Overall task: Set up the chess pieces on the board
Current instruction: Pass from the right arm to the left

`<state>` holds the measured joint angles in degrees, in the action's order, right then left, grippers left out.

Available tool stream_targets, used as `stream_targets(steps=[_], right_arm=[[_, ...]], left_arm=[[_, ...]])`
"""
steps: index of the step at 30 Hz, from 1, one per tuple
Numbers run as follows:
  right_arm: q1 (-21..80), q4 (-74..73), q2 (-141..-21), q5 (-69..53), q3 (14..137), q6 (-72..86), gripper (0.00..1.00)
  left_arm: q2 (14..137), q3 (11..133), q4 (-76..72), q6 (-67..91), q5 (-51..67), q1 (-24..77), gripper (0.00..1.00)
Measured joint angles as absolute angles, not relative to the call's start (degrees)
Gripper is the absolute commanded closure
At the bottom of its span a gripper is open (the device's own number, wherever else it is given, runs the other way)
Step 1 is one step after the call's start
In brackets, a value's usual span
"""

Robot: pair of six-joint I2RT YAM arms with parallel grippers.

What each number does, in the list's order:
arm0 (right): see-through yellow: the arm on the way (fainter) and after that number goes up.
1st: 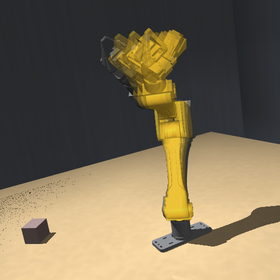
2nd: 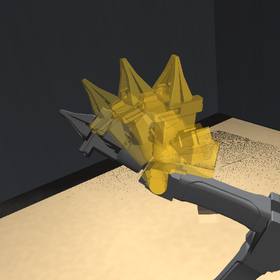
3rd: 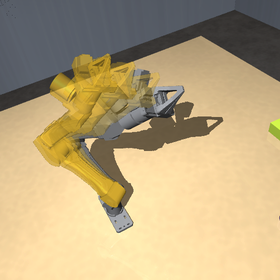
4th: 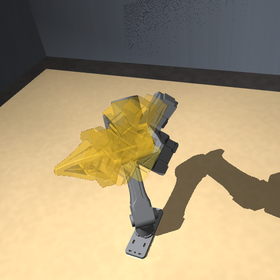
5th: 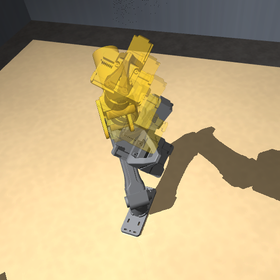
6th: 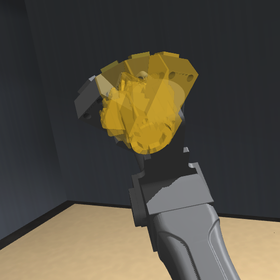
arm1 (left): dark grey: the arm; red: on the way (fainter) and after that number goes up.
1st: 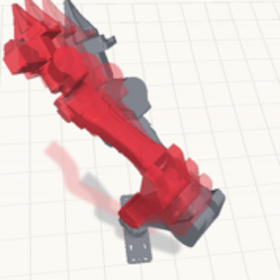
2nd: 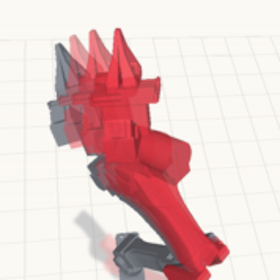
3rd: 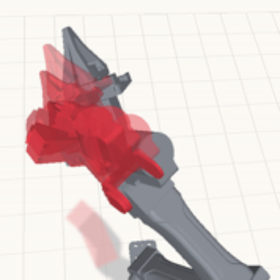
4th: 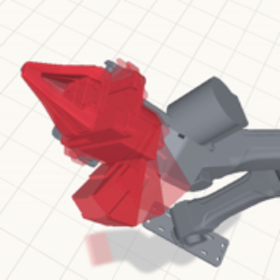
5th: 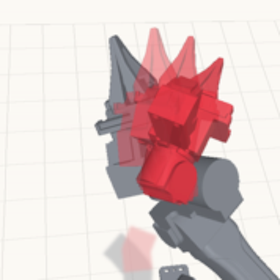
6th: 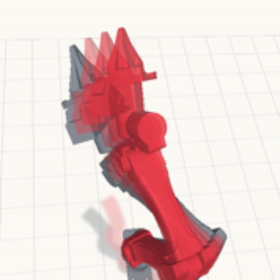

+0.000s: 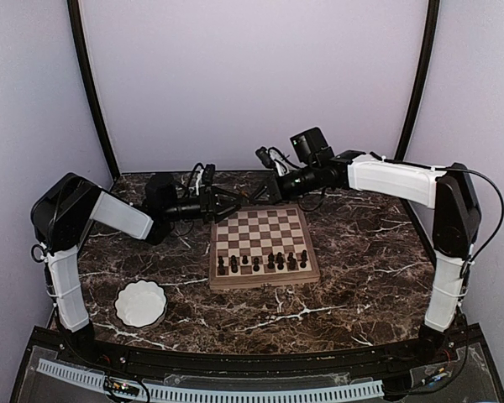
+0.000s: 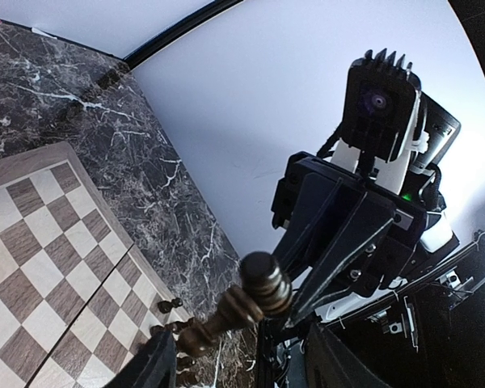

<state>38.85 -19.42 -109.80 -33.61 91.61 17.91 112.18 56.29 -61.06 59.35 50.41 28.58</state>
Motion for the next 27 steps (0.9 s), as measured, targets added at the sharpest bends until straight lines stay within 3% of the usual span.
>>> stream_targets(steps=[19, 23, 27], right_arm=[[37.82, -18.85, -109.8, -33.71, 90.67, 18.55, 0.98], [37.8, -18.76, -109.8, -33.74, 90.48, 18.63, 0.98], [37.78, -18.31, -109.58, -33.91, 90.48, 19.03, 0.98]], left_arm=[[112.18, 56.97, -65.12, 64.18, 50.02, 28.67, 0.55], [112.18, 57.23, -64.9, 64.47, 49.87, 28.67, 0.49], [112.18, 57.23, -63.99, 64.36, 49.78, 28.67, 0.19]])
